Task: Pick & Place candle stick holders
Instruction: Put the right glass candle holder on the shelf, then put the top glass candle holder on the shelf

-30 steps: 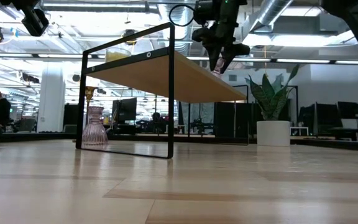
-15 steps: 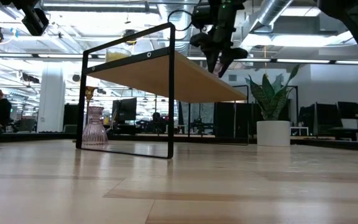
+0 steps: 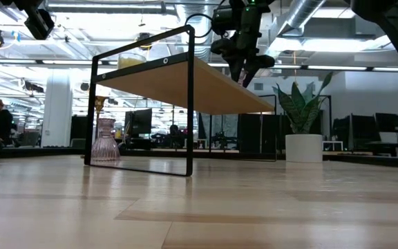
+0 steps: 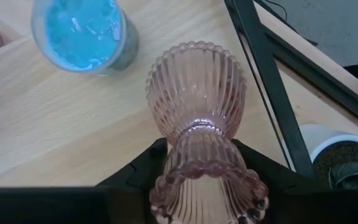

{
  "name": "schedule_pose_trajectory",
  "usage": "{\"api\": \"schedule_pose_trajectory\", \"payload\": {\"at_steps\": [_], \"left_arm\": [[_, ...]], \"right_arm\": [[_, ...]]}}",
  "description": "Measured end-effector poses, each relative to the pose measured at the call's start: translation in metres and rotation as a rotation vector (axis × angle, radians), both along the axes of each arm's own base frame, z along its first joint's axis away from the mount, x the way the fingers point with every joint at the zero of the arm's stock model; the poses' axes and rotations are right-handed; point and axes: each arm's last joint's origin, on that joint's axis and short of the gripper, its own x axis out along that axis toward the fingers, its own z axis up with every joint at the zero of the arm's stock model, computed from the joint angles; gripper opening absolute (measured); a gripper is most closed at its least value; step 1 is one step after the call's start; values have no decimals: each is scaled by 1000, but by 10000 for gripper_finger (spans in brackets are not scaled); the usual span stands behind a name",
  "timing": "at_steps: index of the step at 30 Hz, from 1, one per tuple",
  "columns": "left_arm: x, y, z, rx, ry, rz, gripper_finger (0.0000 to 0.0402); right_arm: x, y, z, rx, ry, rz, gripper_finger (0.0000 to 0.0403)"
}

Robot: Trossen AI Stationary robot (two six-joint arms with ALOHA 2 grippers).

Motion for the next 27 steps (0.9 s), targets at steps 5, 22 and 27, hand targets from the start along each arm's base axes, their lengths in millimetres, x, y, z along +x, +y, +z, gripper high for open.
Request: {"api": "schedule_pose_trajectory", "payload": {"at_steps": [5, 22, 27], "left_arm": [[0, 0, 0, 0, 0, 0, 12], [0, 0, 2, -14, -14, 0, 12], [0, 0, 7, -50, -64, 0, 12]], "right_arm": [[0, 0, 0, -4, 2, 1, 195], [-7, 8, 33, -52, -81, 34, 226], [-19, 25, 71, -108, -184, 61, 229]]}}
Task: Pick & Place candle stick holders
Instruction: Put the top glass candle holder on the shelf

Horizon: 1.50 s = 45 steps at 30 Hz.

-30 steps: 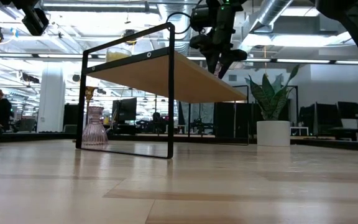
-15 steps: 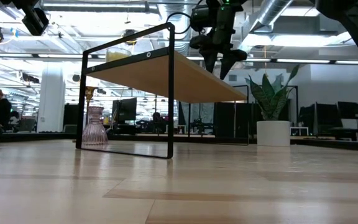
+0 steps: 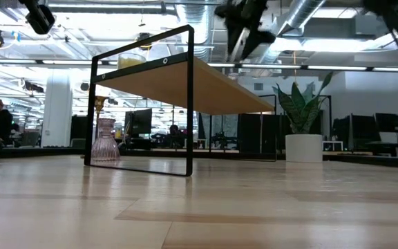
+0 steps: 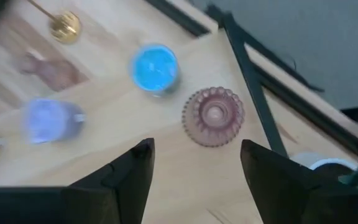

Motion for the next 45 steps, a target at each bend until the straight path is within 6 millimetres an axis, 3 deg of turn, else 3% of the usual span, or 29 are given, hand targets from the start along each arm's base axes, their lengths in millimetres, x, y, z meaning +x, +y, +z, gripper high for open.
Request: {"api": "schedule_pose_trajectory", "payload": {"at_steps": [11, 18, 21, 27, 33, 36, 40, 45], "left_arm": [[12, -6, -1, 47, 41, 96, 12], [30, -6, 5, 5, 41, 483, 13], [38, -5, 6, 35, 64, 558, 22], [49, -3, 32, 55, 51, 560, 75], [57, -1, 95, 103, -49, 463, 148], [65, -1, 118, 183, 9, 467, 176], [76, 6, 120, 250, 285, 508, 189], [85, 31, 101, 181, 671, 504, 190]], "right_arm": [[-82, 83, 83, -255, -126, -16, 216], [-120, 126, 110, -368, -240, 14, 205], [-132, 137, 117, -389, -275, 40, 200], [-140, 149, 121, -399, -297, 121, 193], [-140, 153, 121, -422, -278, 187, 192], [-138, 154, 120, -432, -266, 206, 194], [-138, 154, 120, -433, -265, 210, 192], [-144, 155, 122, -429, -281, 216, 190]]}}
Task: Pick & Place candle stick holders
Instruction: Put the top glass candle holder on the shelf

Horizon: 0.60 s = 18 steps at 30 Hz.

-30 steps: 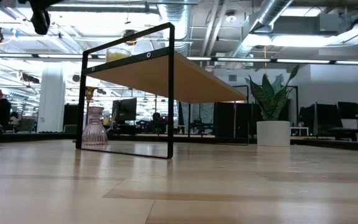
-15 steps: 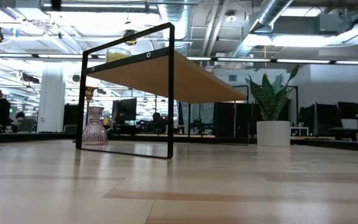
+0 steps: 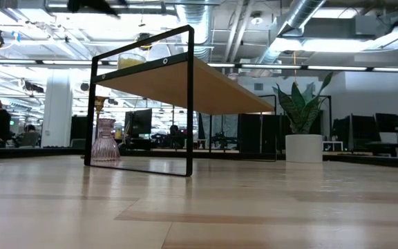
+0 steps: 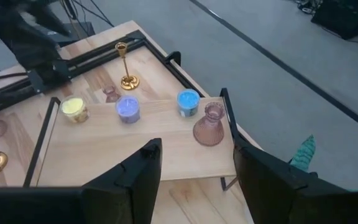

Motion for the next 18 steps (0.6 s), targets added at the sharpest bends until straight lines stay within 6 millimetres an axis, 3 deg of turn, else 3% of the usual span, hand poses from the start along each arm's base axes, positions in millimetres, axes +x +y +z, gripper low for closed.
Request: {"api": "schedule_pose_trajectory", "payload": {"at_steps": [5, 11, 18], "left_arm": [[6, 37, -16, -149, 146, 87, 190], [3, 86, -31, -397, 128, 353, 190], [19, 100, -57, -525, 295, 413, 190]], "right_arm": [[-4, 1, 2, 1, -10, 4, 191], [-3, 2, 1, 7, -9, 15, 189], [-3, 3, 1, 38, -12, 39, 186]]}}
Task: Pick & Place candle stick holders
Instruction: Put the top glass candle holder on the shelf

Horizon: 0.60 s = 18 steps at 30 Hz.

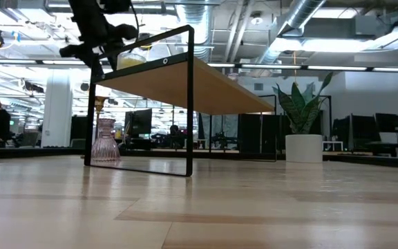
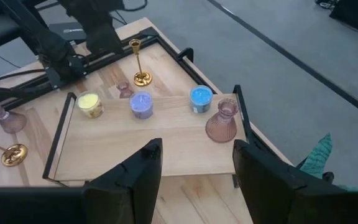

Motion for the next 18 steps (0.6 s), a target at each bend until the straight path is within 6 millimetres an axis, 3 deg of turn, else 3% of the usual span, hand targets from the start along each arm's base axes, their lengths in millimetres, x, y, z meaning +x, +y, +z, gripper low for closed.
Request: {"api": "schedule_pose_trajectory", "payload": {"at_steps": [13, 18], "left_arm": [[19, -8, -16, -104, 28, 91, 190], [29, -10, -34, -155, 82, 86, 190]], "right_arm": [[0, 0, 0, 4, -1, 4, 186], [0, 0, 0, 2, 1, 6, 186]]}}
